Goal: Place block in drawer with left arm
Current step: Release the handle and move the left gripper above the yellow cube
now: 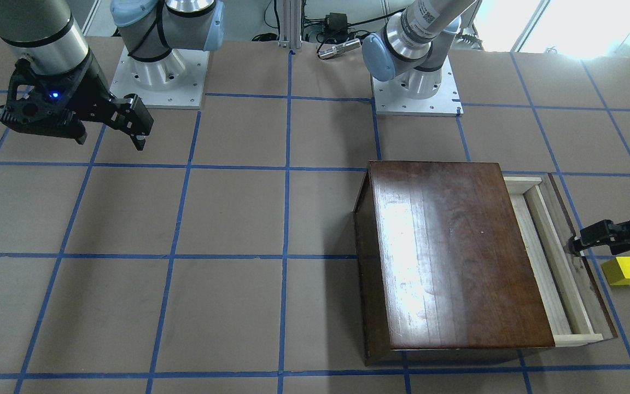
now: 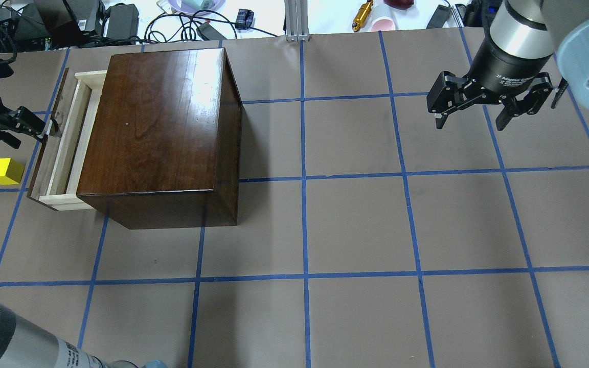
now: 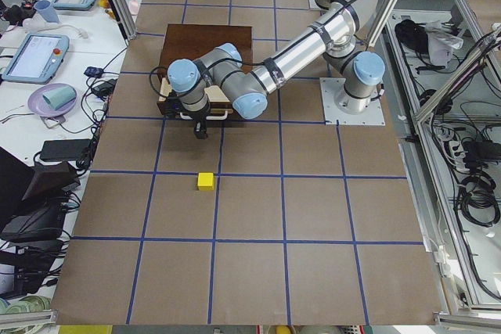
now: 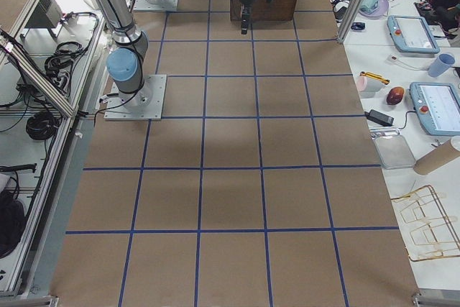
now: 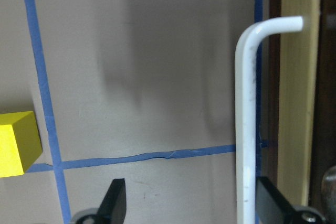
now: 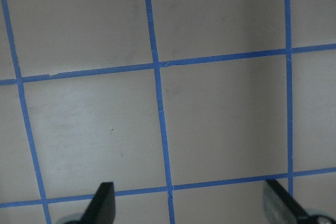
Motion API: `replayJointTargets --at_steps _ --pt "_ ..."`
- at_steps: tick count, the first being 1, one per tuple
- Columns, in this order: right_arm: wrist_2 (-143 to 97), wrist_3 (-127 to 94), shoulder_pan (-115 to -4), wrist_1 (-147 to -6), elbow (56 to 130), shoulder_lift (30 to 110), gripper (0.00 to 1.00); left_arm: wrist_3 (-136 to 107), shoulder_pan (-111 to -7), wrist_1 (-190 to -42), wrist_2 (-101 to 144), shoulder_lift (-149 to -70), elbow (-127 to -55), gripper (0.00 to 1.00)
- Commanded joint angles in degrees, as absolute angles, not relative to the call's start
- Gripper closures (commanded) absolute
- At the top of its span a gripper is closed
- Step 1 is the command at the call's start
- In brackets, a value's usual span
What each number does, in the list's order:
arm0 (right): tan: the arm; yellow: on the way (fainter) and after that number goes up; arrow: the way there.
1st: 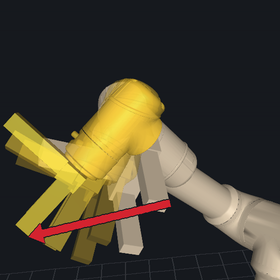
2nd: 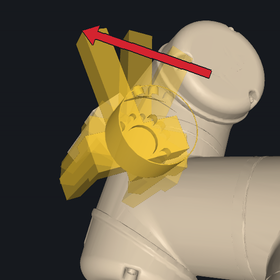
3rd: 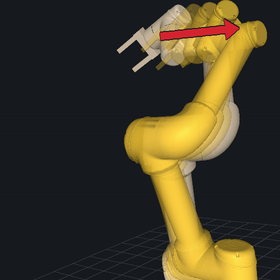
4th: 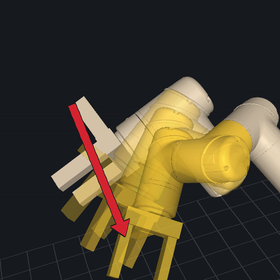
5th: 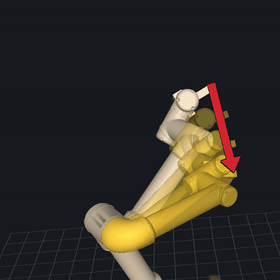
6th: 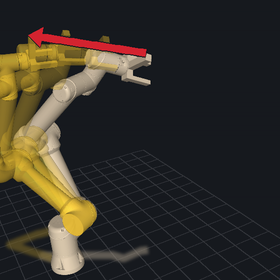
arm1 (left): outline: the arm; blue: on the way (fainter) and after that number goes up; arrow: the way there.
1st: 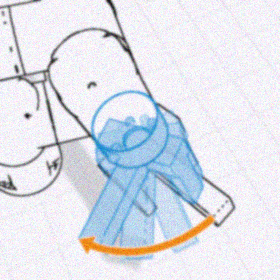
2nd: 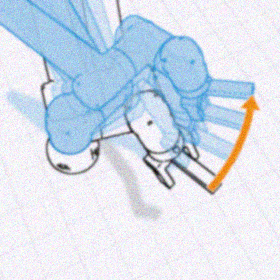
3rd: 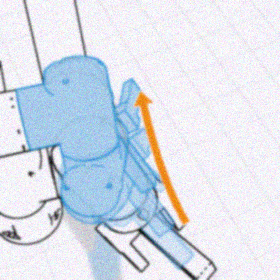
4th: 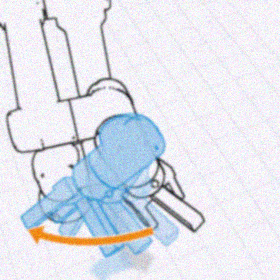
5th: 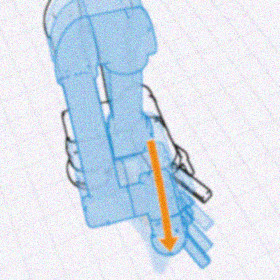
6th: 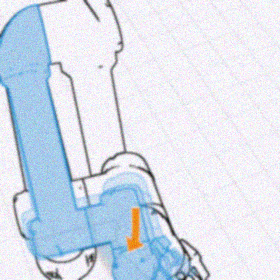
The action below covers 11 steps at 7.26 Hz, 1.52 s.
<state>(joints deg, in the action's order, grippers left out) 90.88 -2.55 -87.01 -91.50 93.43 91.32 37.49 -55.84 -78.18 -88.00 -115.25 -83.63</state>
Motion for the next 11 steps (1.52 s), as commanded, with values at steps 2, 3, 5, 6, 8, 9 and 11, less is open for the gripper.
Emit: replayJointTargets --at_steps 2,3,5,6,8,9,11 --pt "90.88 -2.55 -87.01 -91.49 93.43 91.32 0.00 37.62 -55.72 -78.22 -88.59 -115.14 -83.41 0.13" --pt "90.88 -2.55 -87.01 -91.49 93.43 91.32 0.00 37.62 -55.72 -78.14 -88.68 -115.14 -83.41 0.13" --pt "90.88 -2.55 -87.01 -91.49 93.43 91.32 0.00 37.70 -55.72 -78.31 -88.77 -115.22 -81.93 0.11" --pt "90.88 -2.55 -87.01 -91.49 93.43 91.32 0.00 37.62 -55.72 -78.75 -89.29 -116.01 -79.91 0.10" --pt "90.88 -2.55 -87.01 -91.49 93.43 91.32 0.00 37.88 -54.24 -78.66 -93.33 -118.81 -77.27 0.04" --pt "90.88 -2.55 -87.01 -91.49 93.43 91.32 0.00 40.75 -52.05 -77.88 -93.25 -120.57 -76.21 0.01" --pt "90.88 -2.55 -87.01 -91.49 93.43 91.32 0.00 42.01 -50.98 -77.00 -93.34 -123.91 -72.88 0.00"
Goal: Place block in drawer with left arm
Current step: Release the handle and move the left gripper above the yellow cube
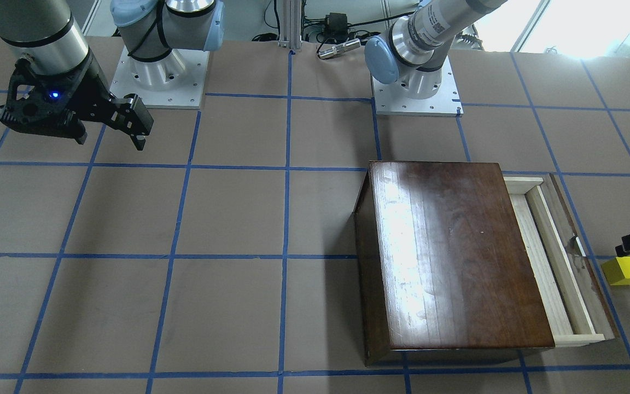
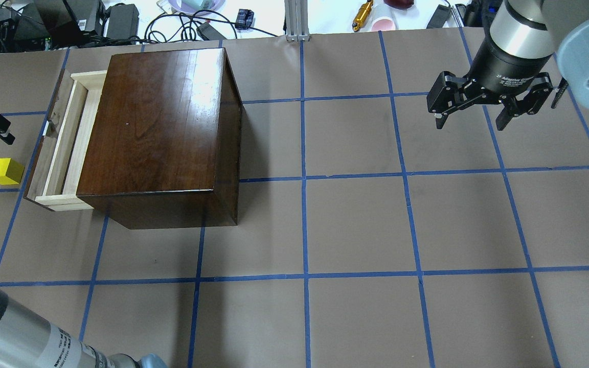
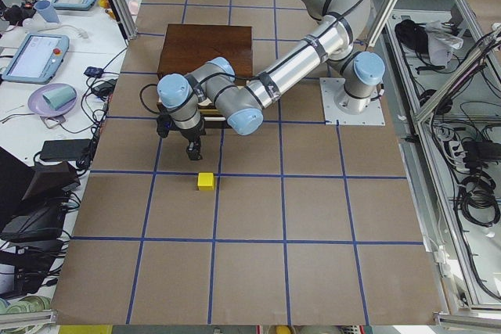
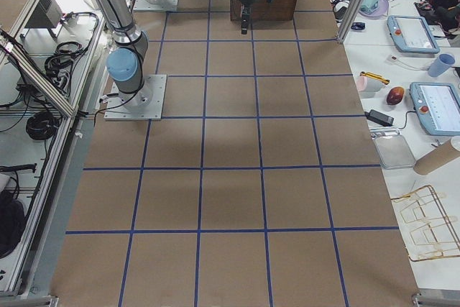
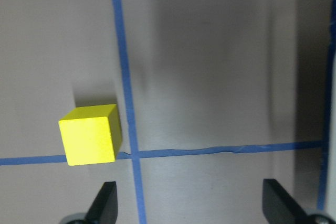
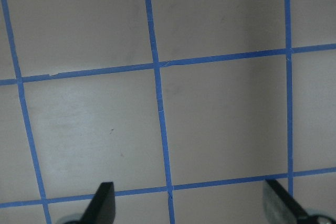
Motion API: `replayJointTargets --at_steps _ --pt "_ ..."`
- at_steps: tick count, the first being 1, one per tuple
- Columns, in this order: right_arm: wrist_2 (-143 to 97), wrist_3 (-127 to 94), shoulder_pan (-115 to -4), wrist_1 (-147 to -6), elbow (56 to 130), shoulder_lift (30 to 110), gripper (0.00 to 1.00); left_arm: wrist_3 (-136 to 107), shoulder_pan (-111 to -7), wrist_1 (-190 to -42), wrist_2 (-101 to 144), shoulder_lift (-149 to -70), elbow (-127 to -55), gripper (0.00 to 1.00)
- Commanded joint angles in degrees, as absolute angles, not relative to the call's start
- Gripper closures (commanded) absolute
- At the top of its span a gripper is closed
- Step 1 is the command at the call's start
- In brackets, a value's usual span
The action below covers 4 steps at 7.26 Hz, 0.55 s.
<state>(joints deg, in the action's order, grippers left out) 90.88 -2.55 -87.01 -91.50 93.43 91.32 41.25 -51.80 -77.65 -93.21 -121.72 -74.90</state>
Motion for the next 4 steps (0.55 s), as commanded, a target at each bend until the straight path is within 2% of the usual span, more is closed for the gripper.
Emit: replayJointTargets --at_steps 1,4 --pt "90.88 -2.55 -87.01 -91.49 93.43 91.32 0.00 43.14 -49.32 -73.42 -93.08 -125.93 -72.77 0.00" --pt "90.88 -2.55 -87.01 -91.49 93.43 91.32 0.00 43.07 -48.52 -72.16 -92.64 -127.44 -73.82 0.03"
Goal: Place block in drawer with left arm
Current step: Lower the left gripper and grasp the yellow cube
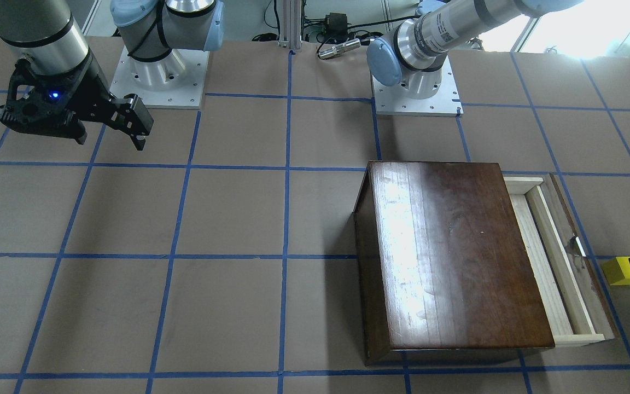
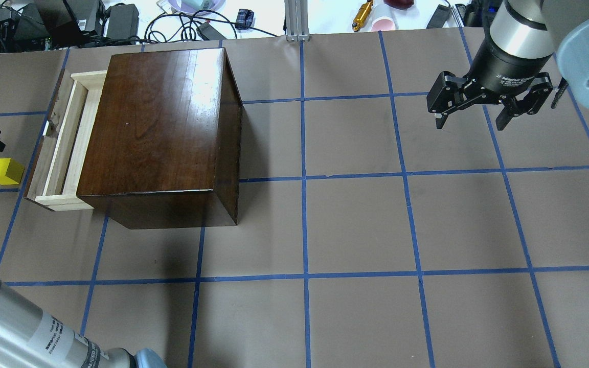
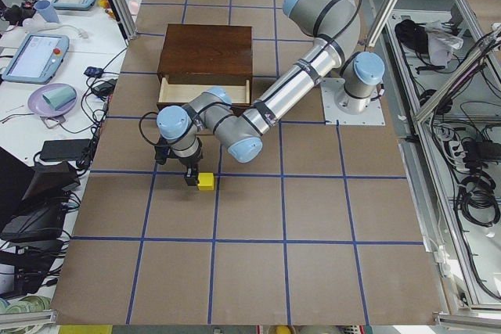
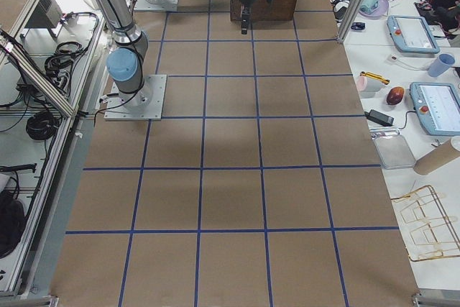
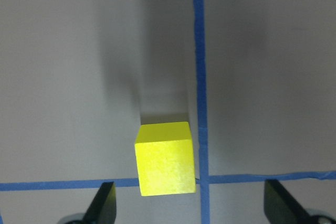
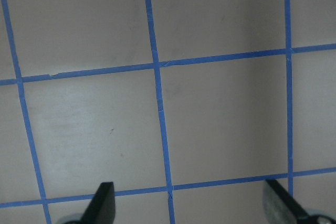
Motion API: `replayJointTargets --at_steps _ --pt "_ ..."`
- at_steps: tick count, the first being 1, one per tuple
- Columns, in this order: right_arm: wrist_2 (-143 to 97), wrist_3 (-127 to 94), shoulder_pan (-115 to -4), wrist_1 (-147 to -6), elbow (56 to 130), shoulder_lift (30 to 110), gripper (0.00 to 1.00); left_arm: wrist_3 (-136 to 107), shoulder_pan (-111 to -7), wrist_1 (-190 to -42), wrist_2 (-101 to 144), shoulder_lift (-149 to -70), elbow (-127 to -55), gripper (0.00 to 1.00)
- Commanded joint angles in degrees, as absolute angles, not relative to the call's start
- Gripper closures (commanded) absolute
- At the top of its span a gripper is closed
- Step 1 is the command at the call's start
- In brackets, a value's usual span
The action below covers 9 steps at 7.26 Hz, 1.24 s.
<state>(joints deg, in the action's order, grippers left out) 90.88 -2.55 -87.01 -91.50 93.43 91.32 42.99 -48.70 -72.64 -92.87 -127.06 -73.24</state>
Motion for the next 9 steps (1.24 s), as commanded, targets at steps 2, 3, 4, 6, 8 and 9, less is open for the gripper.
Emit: replayJointTargets --at_steps 2,3,4,6,8,9 --pt "90.88 -2.55 -87.01 -91.49 93.43 91.32 0.00 43.33 -48.25 -67.08 -92.64 -127.70 -77.24 0.03" --pt "90.88 -2.55 -87.01 -91.49 93.43 91.32 0.00 43.42 -48.25 -66.80 -92.64 -127.79 -77.60 0.04" --pt "90.88 -2.55 -87.01 -91.49 93.43 91.32 0.00 44.90 -48.08 -66.80 -92.64 -128.05 -77.69 0.04" --pt "90.88 -2.55 -87.01 -91.49 93.43 91.32 0.00 46.31 -47.38 -65.84 -92.64 -128.84 -77.70 0.04" --pt "90.88 -2.55 -87.01 -91.49 93.43 91.32 0.00 47.02 -47.02 -65.48 -92.55 -129.55 -78.13 0.04" --pt "90.88 -2.55 -87.01 -91.49 93.43 91.32 0.00 48.15 -47.02 -63.48 -92.64 -129.64 -79.35 0.04"
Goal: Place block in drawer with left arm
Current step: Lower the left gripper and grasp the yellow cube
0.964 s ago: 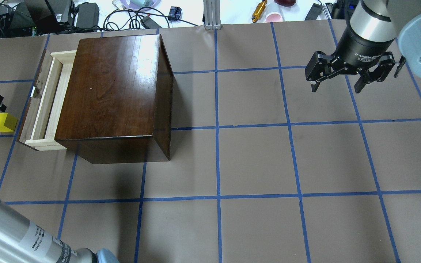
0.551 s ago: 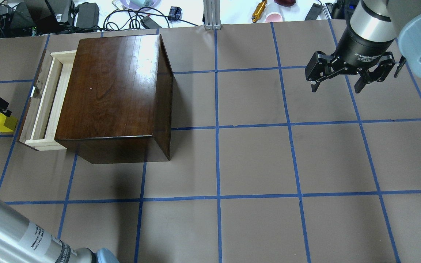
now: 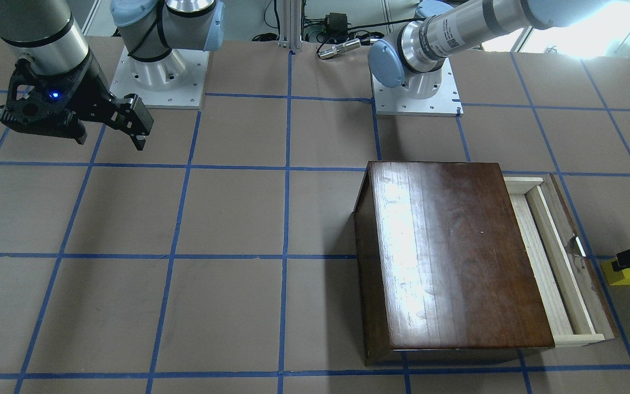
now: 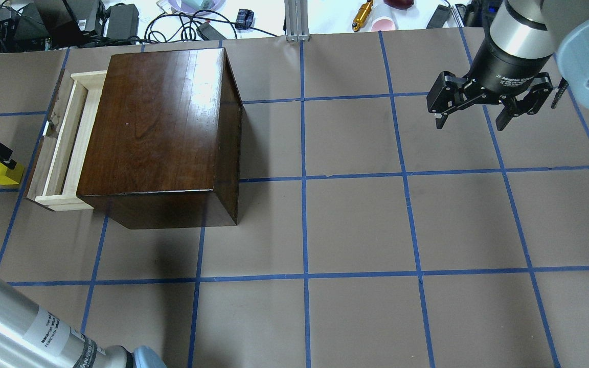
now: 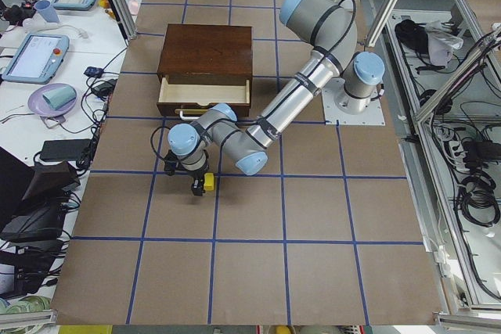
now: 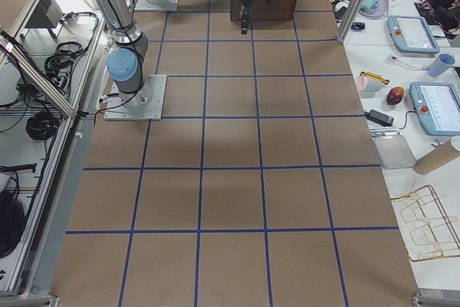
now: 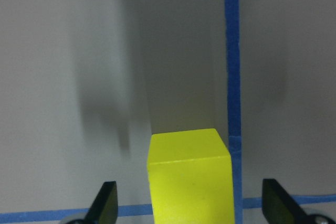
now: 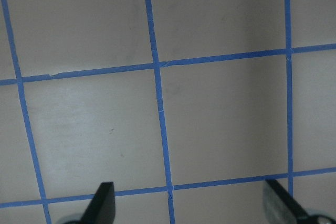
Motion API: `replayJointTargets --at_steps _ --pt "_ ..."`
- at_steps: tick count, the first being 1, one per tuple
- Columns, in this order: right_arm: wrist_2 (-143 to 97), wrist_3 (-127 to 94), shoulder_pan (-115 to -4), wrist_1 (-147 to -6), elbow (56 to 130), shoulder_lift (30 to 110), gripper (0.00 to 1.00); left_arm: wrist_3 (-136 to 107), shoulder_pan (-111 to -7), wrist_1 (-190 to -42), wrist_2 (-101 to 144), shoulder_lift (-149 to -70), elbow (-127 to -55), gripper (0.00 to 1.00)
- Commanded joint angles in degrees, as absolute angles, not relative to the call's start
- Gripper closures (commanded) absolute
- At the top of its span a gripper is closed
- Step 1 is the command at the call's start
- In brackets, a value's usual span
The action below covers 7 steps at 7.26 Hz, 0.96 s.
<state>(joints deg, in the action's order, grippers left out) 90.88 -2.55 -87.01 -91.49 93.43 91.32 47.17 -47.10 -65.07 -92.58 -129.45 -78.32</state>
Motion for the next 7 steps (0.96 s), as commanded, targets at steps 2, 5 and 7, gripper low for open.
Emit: replayJointTargets --at_steps 2,5,7 --pt "90.88 -2.55 -87.01 -91.49 93.43 91.32 0.00 48.78 -47.02 -62.58 -92.55 -129.55 -79.89 0.07" --pt "90.88 -2.55 -87.01 -91.49 93.43 91.32 0.00 50.01 -46.93 -62.58 -92.64 -129.64 -79.72 0.44" --pt "90.88 -2.55 -87.01 -91.49 93.43 91.32 0.00 49.92 -47.02 -62.67 -92.55 -129.55 -79.63 0.51"
